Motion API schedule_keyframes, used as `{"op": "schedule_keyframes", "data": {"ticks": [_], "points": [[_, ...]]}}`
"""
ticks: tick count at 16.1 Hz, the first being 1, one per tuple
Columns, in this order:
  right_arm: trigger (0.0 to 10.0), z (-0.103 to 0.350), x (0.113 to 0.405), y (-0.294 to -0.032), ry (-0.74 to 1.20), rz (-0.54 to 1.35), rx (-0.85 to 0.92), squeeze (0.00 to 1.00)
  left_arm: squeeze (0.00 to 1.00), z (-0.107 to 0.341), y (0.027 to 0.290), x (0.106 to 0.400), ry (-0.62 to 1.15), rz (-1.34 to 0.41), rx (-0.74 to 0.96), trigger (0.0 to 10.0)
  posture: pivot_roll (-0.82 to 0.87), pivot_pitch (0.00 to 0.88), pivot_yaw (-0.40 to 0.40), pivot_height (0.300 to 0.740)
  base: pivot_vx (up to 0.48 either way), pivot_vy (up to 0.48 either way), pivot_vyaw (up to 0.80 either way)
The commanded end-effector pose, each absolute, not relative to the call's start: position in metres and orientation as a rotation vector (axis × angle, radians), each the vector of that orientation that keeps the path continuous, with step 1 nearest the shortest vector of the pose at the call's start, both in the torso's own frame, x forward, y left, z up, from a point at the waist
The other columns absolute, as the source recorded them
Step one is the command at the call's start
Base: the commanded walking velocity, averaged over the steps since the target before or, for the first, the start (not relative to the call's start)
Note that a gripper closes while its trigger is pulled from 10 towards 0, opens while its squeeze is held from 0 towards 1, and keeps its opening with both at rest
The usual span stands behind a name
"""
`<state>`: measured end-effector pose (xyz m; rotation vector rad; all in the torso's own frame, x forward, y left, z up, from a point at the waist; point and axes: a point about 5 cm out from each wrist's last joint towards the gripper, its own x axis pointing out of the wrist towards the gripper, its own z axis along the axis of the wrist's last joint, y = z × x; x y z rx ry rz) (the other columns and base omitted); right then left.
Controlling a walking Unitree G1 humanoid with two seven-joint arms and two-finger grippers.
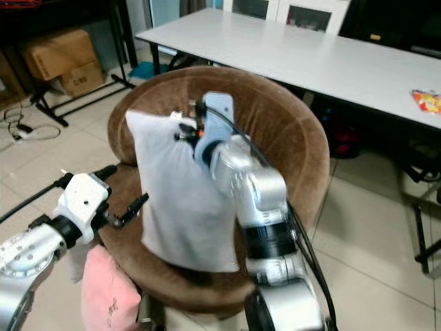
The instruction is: Move the pillow to the sofa from floor
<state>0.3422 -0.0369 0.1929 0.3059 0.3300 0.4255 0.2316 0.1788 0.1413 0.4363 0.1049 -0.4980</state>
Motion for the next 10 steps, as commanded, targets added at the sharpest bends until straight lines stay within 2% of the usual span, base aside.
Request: {"op": "schedule_keyframes", "data": {"ticks": [1, 2, 3, 4, 5, 6, 7, 10], "points": [[10.0, 0.215, 0.347, -0.027, 0.248, 0.428, 0.367, 0.00, 0.00, 0.142, 0.177, 0.230, 0.106, -0.515, 0.439, 10.0, 0.01, 0.000, -0.037, 0.740, 0.000, 0.000, 0.00], [10.0, 0.215, 0.358, -0.029, 0.261, 0.372, 0.402, 0.00, 0.00, 0.142, 0.177, 0.229, 0.109, -0.520, 0.441, 10.0, 0.01, 0.000, -0.042, 0.740, 0.000, 0.000, 0.00], [10.0, 0.208, 0.375, -0.044, 0.299, 0.215, 0.464, 0.00, 0.00, 0.141, 0.177, 0.227, 0.114, -0.523, 0.442, 10.0, 0.02, 0.000, -0.047, 0.740, 0.000, 0.000, 0.00], [10.0, 0.205, 0.380, -0.051, 0.314, 0.164, 0.480, 0.00, 0.00, 0.141, 0.177, 0.226, 0.115, -0.524, 0.442, 10.0, 0.02, 0.000, -0.047, 0.740, 0.000, 0.000, 0.00], [10.0, 0.187, 0.393, -0.082, 0.382, -0.035, 0.539, 0.00, 0.00, 0.140, 0.177, 0.225, 0.119, -0.528, 0.441, 10.0, 0.02, 0.000, -0.052, 0.740, 0.000, 0.000, 0.00], [10.0, 0.182, 0.395, -0.094, 0.388, -0.093, 0.503, 0.00, 0.00, 0.140, 0.177, 0.225, 0.120, -0.529, 0.441, 10.0, 0.02, 0.000, -0.052, 0.740, 0.000, 0.000, 0.00], [10.0, 0.169, 0.398, -0.118, 0.405, -0.202, 0.481, 0.00, 0.00, 0.140, 0.177, 0.225, 0.120, -0.530, 0.436, 10.0, 0.02, 0.000, -0.054, 0.740, 0.000, 0.000, 0.00], [10.0, 0.143, 0.394, -0.134, 0.479, -0.274, 0.499, 0.00, 0.00, 0.135, 0.174, 0.222, 0.145, -0.555, 0.410, 10.0, 0.02, 0.000, -0.054, 0.740, 0.000, 0.000, 0.00]]}}
